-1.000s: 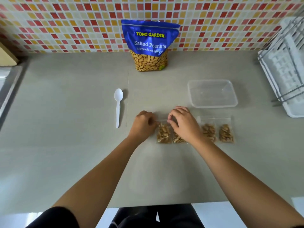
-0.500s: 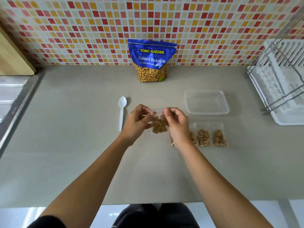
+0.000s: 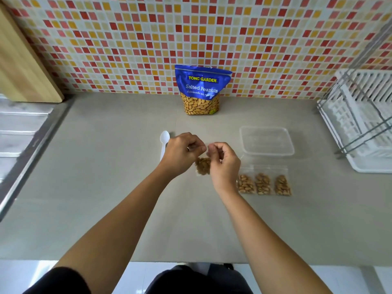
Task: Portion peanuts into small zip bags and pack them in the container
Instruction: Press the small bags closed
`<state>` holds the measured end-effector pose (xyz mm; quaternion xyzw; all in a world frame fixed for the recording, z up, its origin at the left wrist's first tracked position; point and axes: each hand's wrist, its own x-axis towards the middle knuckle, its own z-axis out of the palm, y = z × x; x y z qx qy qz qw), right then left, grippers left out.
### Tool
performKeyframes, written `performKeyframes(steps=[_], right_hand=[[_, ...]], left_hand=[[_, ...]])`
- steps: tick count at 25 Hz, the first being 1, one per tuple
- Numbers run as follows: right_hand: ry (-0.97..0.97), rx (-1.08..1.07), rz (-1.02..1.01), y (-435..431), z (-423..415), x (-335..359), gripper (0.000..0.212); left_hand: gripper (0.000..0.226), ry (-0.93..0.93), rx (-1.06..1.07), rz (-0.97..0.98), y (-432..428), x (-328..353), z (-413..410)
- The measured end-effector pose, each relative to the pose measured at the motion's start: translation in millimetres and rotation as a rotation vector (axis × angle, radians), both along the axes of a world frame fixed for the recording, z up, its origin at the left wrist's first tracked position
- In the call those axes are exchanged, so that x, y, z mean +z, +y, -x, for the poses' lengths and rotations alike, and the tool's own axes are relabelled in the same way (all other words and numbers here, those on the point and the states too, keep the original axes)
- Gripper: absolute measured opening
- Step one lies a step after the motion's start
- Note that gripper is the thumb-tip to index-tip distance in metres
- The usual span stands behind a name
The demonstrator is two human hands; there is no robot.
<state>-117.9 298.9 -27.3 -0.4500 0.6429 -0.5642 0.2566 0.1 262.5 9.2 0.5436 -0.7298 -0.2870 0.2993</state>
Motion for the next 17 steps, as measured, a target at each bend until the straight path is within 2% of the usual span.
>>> performKeyframes(steps=[3,8,11,13,15,17], right_hand=[[0.034,-0.076,-0.002,-5.9,1.2,1.1,0.012],[0.108,-0.057,0.012,-12.8,4.5,1.9,0.012],[0.059,-0.016,-0.067,-13.8,0.8,-1.1,0.011],[-0.084,0.023,-0.144,-12.6,-5.0,-5.8,0.011],[-0.277,0.041,-0.220,-9.5,-14.3,-15.6,0.012],[-0.426,0.062,-0.304,-6.1,-24.0,-31.0,0.014]], left_hand=[[0.006,-0.038,-0.006,0.059,-2.9,3.7,-2.2],[0.007,-0.118,-0.027,0.097,-9.5,0.0,-17.3],[0.007,-0.093,0.018,0.069,-5.9,-2.9,-23.3],[0.007,0.037,0.097,-0.060,4.7,-9.9,-28.5],[0.021,0.190,0.130,-0.295,19.7,-25.1,-33.6],[0.028,0.256,0.132,-0.447,36.0,-43.1,-37.2]])
